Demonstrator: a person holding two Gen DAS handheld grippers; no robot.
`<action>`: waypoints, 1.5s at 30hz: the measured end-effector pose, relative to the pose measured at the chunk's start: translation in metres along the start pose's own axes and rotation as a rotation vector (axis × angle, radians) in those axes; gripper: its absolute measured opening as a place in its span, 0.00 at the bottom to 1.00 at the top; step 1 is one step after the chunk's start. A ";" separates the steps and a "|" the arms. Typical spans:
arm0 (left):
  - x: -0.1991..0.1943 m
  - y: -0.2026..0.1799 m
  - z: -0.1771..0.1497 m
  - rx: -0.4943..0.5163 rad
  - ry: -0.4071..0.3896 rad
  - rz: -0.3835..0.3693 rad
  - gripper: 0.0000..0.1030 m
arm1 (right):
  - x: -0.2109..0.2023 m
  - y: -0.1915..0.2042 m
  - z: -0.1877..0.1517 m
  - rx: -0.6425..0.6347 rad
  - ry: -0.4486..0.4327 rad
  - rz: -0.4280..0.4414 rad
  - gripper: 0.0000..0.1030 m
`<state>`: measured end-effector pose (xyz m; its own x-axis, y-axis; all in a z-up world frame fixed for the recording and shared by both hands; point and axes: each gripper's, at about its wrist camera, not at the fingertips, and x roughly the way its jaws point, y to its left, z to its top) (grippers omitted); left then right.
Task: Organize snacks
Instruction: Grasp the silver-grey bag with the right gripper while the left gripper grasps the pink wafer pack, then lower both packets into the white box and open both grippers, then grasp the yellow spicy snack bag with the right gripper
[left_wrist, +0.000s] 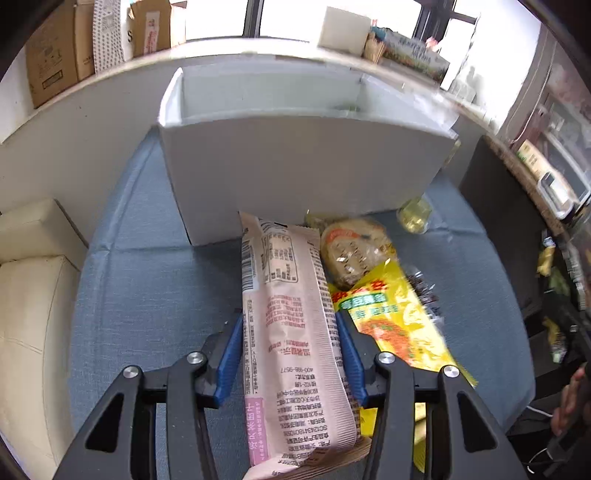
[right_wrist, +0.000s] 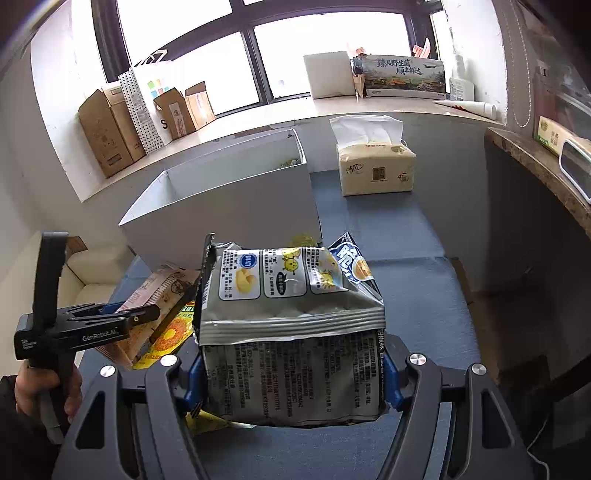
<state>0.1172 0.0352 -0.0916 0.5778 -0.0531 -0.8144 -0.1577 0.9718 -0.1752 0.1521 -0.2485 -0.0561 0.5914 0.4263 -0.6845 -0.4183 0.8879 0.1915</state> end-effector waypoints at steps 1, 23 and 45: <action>-0.011 0.001 -0.001 -0.001 -0.025 -0.011 0.52 | -0.001 0.003 0.000 -0.007 -0.001 0.003 0.74; -0.083 0.020 0.105 -0.026 -0.279 0.009 0.52 | 0.044 0.069 0.105 -0.139 -0.059 0.182 0.74; -0.007 0.039 0.169 -0.052 -0.226 0.063 1.00 | 0.167 0.036 0.189 0.078 0.088 0.216 1.00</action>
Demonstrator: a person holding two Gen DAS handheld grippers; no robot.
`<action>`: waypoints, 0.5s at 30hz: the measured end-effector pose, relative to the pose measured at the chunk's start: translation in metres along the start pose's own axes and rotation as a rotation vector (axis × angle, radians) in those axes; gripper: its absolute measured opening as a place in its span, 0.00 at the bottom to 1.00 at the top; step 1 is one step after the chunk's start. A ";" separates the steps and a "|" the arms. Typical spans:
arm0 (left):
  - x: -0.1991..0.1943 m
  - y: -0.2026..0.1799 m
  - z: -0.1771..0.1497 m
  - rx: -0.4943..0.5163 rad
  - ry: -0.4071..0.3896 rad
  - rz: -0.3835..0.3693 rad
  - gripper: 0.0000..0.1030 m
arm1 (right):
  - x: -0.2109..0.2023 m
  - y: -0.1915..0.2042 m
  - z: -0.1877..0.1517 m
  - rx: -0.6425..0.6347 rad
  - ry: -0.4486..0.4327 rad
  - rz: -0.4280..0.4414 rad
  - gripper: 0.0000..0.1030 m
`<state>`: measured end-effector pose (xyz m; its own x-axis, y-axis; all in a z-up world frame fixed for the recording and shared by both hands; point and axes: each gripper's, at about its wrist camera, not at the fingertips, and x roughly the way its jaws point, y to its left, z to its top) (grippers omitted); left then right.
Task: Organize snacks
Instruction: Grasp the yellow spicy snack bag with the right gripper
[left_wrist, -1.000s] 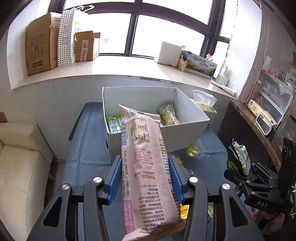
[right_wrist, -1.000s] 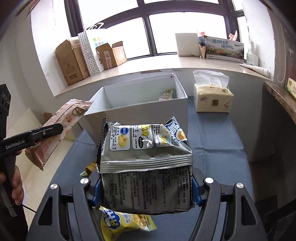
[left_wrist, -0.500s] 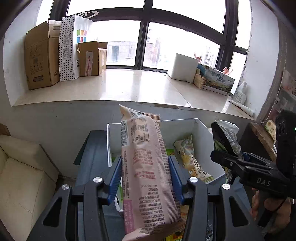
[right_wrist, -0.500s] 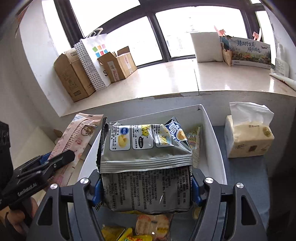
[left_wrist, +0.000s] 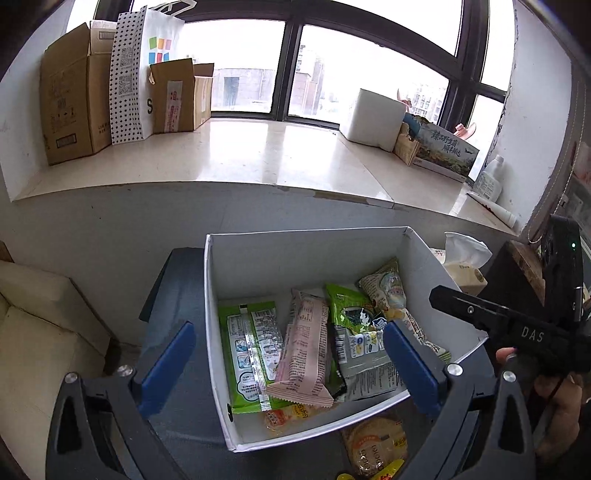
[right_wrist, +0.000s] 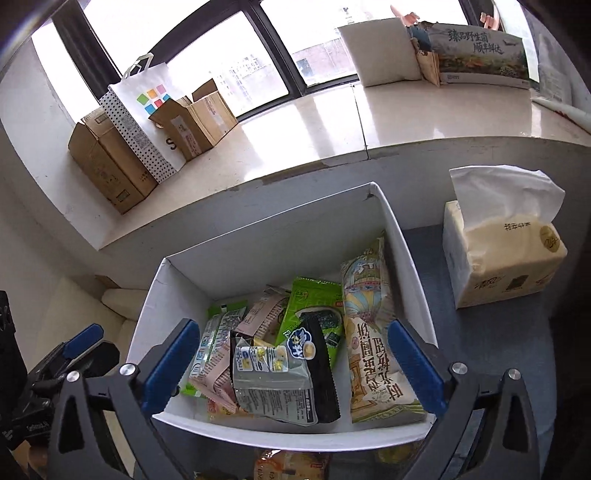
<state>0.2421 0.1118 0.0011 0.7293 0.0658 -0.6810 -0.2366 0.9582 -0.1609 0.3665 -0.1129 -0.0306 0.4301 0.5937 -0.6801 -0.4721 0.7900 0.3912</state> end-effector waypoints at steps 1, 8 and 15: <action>-0.001 -0.001 -0.001 0.008 0.000 -0.002 1.00 | -0.003 0.000 -0.001 0.002 -0.002 0.007 1.00; -0.018 -0.007 -0.012 0.041 -0.003 0.002 1.00 | -0.031 0.016 -0.009 -0.042 -0.065 0.036 1.00; -0.062 0.001 -0.036 0.025 -0.021 -0.056 1.00 | -0.082 0.031 -0.050 -0.098 -0.126 0.070 1.00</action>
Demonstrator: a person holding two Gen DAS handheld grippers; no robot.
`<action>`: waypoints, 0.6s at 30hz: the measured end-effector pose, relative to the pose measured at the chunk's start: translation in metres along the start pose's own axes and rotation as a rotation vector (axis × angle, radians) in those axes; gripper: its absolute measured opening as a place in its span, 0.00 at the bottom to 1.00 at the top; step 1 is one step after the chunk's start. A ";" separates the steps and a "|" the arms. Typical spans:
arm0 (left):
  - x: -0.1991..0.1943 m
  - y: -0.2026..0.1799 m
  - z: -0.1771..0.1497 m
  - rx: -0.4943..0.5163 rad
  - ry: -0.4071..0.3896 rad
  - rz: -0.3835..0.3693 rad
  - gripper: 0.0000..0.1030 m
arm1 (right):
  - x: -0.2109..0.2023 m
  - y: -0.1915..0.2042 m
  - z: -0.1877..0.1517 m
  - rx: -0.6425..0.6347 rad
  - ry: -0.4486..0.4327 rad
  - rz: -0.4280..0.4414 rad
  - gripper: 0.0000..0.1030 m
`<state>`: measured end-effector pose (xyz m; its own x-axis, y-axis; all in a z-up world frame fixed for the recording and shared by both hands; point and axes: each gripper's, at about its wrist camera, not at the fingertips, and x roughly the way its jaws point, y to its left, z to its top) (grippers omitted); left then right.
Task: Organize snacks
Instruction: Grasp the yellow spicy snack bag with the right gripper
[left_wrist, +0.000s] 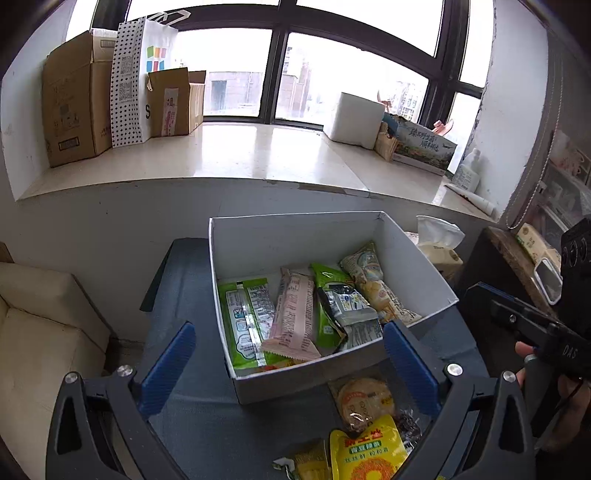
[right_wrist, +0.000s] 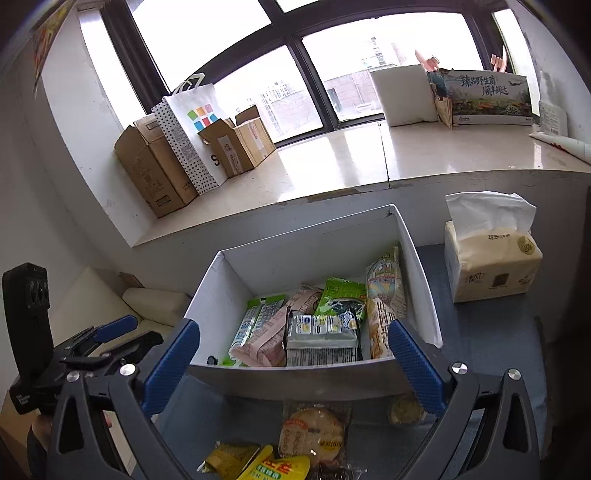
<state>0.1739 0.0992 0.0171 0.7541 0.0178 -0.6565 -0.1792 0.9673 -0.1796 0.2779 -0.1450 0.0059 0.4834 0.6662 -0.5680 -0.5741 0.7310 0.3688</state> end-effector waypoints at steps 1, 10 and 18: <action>-0.010 0.000 -0.006 0.001 -0.014 -0.008 1.00 | -0.009 0.003 -0.007 -0.009 -0.006 -0.001 1.00; -0.060 -0.009 -0.088 0.066 0.012 -0.012 1.00 | -0.048 0.018 -0.091 -0.042 0.028 -0.007 1.00; -0.053 -0.011 -0.138 0.032 0.097 -0.028 1.00 | -0.020 0.011 -0.154 0.081 0.228 0.132 1.00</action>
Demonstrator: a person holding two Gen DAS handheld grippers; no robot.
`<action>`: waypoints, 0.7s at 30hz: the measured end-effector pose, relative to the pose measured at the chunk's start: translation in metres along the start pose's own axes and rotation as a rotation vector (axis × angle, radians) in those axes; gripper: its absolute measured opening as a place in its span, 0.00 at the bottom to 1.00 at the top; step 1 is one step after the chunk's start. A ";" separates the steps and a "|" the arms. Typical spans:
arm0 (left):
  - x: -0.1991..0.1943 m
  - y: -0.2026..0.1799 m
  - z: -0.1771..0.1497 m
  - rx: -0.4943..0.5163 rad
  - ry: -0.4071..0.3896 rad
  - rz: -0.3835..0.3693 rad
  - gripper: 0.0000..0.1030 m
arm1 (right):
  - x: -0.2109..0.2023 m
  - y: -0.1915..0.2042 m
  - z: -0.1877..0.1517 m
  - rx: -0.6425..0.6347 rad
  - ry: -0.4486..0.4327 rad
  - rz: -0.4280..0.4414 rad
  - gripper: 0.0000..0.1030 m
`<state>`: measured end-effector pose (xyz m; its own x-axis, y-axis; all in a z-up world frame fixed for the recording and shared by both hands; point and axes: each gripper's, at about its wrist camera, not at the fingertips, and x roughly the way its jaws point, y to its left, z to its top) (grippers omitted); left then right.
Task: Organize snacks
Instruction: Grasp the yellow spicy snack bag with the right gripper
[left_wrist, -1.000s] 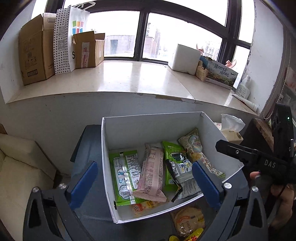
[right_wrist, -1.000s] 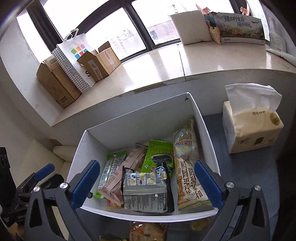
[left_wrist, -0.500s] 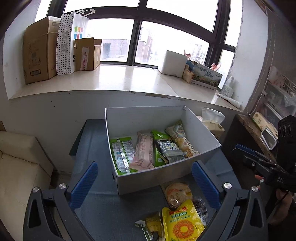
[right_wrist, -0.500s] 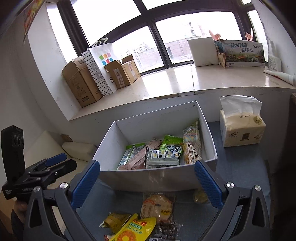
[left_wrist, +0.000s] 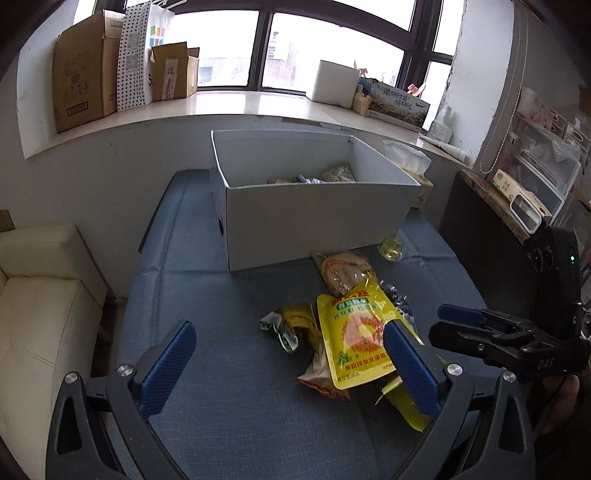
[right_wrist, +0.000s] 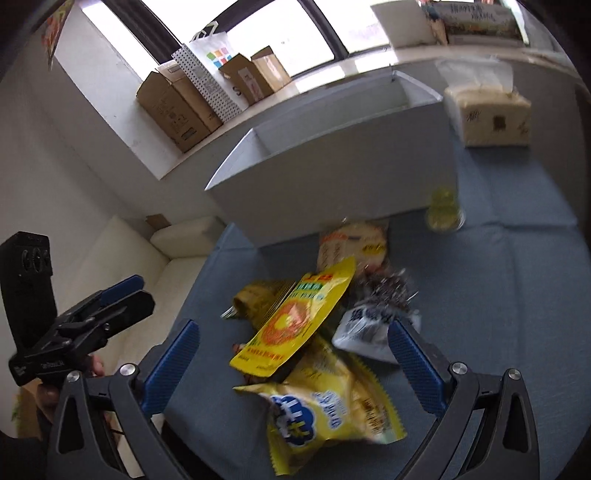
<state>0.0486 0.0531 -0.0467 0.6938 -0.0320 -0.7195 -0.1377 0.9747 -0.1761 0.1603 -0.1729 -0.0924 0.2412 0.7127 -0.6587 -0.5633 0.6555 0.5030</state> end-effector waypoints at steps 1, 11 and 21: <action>0.000 0.000 -0.002 -0.001 -0.001 0.003 1.00 | 0.005 0.001 -0.001 0.007 0.014 0.008 1.00; 0.004 0.004 -0.006 -0.004 0.016 -0.001 1.00 | 0.039 0.006 0.010 0.008 0.075 0.006 1.00; 0.008 0.019 -0.018 -0.045 0.035 0.021 1.00 | 0.080 0.020 0.015 -0.046 0.157 -0.075 0.88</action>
<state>0.0386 0.0674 -0.0681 0.6655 -0.0199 -0.7461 -0.1844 0.9643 -0.1902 0.1800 -0.0989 -0.1263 0.1596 0.6119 -0.7746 -0.5851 0.6906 0.4250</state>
